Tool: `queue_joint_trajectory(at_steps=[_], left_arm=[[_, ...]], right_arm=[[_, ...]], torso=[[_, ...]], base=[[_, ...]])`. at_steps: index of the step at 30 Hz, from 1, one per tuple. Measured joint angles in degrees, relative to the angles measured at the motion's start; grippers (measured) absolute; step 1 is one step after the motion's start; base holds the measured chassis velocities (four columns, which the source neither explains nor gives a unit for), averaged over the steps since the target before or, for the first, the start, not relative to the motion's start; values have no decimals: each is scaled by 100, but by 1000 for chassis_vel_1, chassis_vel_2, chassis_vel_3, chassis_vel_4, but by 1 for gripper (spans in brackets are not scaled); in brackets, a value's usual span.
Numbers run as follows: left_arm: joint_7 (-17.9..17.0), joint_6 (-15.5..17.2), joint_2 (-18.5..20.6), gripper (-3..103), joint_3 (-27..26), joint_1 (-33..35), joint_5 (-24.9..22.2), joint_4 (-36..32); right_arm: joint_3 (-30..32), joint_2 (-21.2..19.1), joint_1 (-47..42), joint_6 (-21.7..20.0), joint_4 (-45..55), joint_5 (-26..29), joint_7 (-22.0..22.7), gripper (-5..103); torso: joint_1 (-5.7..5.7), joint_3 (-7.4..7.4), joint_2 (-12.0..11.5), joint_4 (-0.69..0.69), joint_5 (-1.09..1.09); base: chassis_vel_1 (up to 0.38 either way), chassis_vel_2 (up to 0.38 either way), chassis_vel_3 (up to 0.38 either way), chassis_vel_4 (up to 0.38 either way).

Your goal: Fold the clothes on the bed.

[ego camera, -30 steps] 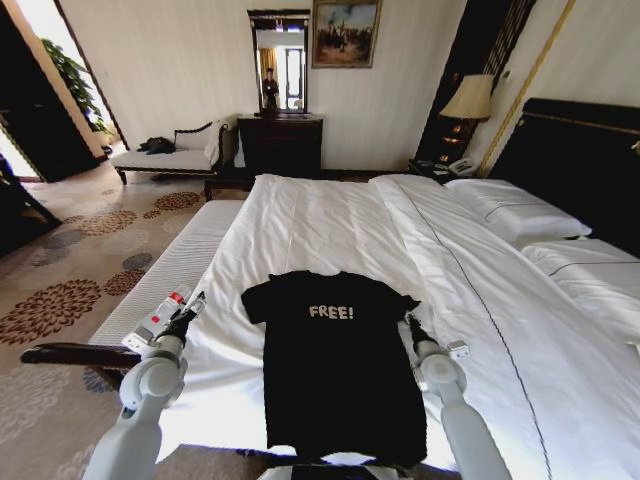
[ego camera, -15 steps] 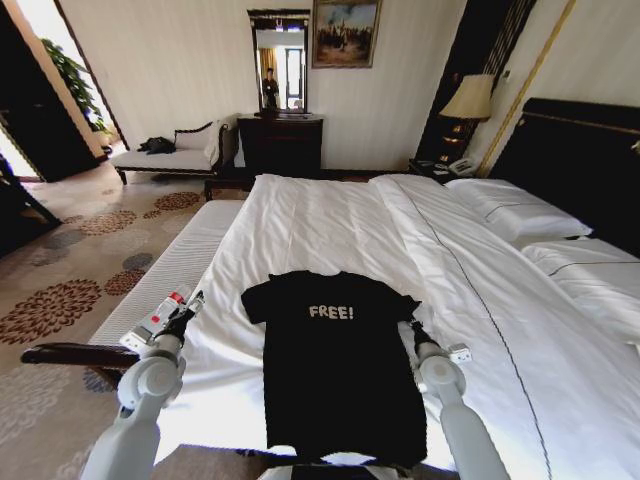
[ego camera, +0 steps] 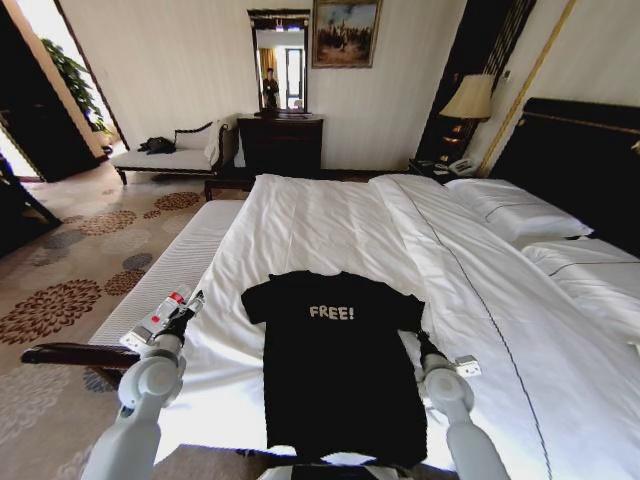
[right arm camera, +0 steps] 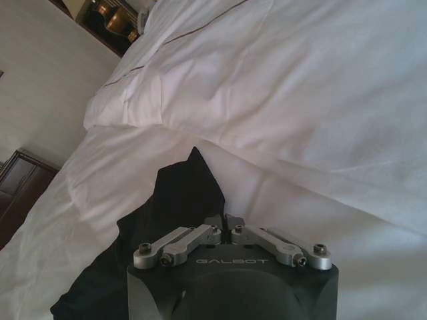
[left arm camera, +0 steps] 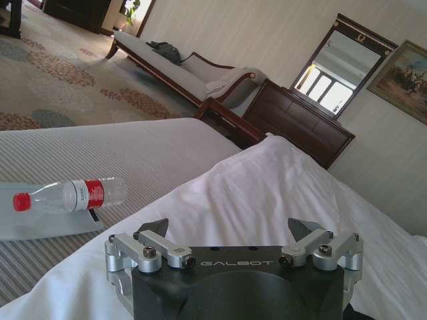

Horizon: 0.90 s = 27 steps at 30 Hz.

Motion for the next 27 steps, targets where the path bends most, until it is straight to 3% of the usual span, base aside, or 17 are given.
queue_joint_trajectory(at_steps=[5, 7, 8, 10, 11, 13, 14, 16, 17, 19, 20, 22, 27], left_arm=[[0, 0, -8, 100, 13, 18, 17, 0], [0, 0, -5, 100, 13, 18, 17, 2], [0, 0, 9, 100, 13, 11, 17, 19], [-5, 26, 35, 100, 21, -15, 0, 47], [-71, 166, 132, 100, 85, -134, -149, 140], [-181, 392, 286, 100, 177, -502, -718, 291], [-181, 392, 286, 100, 177, -502, -718, 291], [-276, 655, 366, 100, 173, -774, -1596, 321], [-293, 769, 382, 100, 113, -843, -2029, 321], [-292, 919, 375, 100, 42, -947, -2561, 347], [-292, 919, 375, 100, 42, -947, -2561, 347], [-252, 972, 343, 100, 248, -1171, -2546, 589], [-168, 877, 209, 100, 1033, -1728, -1576, 1704]], right_arm=[[37, -11, 36, 62, -93, -126, -72, 20], [45, -12, 39, 86, -102, -143, -76, 20], [89, -8, 53, 179, -112, -186, -74, 31], [161, 4, 78, 290, -99, -226, -41, 37], [322, 9, 135, 497, 58, -268, 72, 47], [471, -30, 176, 649, 383, -234, 244, 58], [471, -30, 176, 649, 383, -234, 244, 58], [489, -64, 208, 675, 591, -180, 340, 69], [443, -78, 253, 675, 653, -155, 382, 69], [279, -92, 350, 646, 725, -124, 428, 80], [279, -92, 350, 646, 725, -124, 428, 80], [187, -85, 348, 591, 803, -120, 473, 91], [106, -26, 314, 509, 833, -137, 589, 99]], torso=[[0, 0, 0, 0, 0], [1, 0, 0, 0, 0], [0, 0, 0, 0, 1], [0, 0, 0, 0, 0], [0, 0, 0, 1, 0], [0, 1, 0, 0, 0], [0, 1, 0, 0, 0], [1, 0, 0, -4, -1], [0, 0, 0, -6, -1], [1, 1, 0, 3, 2], [1, 1, 0, 3, 2], [0, 1, 0, 4, 2], [1, 1, 0, -2, -1]], base=[[0, 0, 0, 0], [0, 0, 0, 0], [0, 0, 0, 0], [0, 0, 0, 0], [0, 0, 0, 0], [0, 0, 0, 0], [0, 0, 0, 0], [0, 0, 0, 0], [0, 0, 0, 0], [0, 0, 0, 0], [0, 0, 0, 0], [0, 0, 0, 0], [0, 0, 0, 0]])
